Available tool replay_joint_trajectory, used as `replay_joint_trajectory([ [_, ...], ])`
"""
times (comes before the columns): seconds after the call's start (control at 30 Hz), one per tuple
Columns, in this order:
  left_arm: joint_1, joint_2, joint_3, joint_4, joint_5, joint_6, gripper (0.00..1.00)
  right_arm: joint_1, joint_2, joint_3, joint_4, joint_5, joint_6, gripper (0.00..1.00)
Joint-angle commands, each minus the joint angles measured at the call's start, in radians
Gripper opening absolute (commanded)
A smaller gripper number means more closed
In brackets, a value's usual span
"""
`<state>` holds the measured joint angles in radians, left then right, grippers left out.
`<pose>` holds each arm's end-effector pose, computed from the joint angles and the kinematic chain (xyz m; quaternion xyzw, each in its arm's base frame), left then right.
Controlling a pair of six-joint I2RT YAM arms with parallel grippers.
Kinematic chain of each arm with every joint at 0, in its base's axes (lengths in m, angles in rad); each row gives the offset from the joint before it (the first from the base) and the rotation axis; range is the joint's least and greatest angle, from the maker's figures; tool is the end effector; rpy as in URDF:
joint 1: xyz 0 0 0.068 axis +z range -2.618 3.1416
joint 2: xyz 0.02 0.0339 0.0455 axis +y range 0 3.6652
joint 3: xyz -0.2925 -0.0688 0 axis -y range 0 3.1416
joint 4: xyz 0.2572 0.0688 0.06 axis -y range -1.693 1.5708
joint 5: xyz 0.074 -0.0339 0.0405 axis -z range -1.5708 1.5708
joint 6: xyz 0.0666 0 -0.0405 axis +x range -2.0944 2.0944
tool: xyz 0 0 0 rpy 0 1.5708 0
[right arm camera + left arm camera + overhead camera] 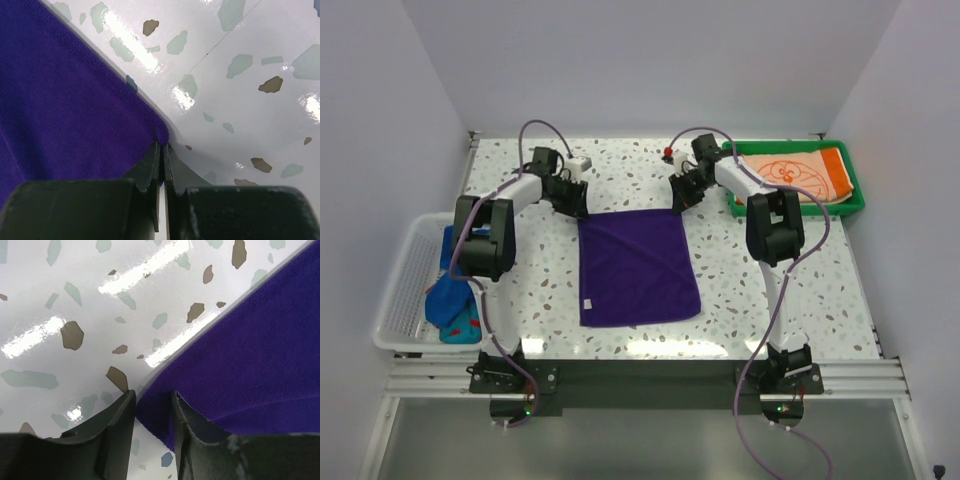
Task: Fold and stack the towels
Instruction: Fold the towel
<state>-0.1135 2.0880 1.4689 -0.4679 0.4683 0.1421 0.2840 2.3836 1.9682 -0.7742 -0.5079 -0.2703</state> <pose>0.4645 -0.0832 0.1492 0.1755 0.9296 -0.2219 0.2362 0.5104 0.1827 0.1430 -0.3058 0.9011 0.2479 0.1817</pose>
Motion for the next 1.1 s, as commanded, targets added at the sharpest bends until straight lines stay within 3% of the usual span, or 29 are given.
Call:
replay_joint_trajectory([
  [0.0,0.003,0.066,-0.007,-0.049,-0.048,0.033,0.39,-0.006,0.017,-0.020,-0.048,0.080,-0.023,0.01],
  [0.27,0.002,0.064,-0.022,-0.087,-0.003,0.083,0.18,-0.005,0.003,-0.006,-0.062,0.097,-0.027,0.00],
  [0.4,0.002,0.063,-0.016,-0.112,0.027,0.108,0.00,-0.005,-0.018,0.011,-0.066,0.101,-0.026,0.00],
  [0.57,0.002,0.009,0.010,-0.104,0.018,0.106,0.00,-0.006,-0.081,0.028,-0.043,0.115,-0.007,0.00],
  [1.07,0.000,-0.465,-0.062,0.224,-0.079,0.067,0.00,-0.006,-0.550,-0.086,0.135,0.295,0.003,0.00],
])
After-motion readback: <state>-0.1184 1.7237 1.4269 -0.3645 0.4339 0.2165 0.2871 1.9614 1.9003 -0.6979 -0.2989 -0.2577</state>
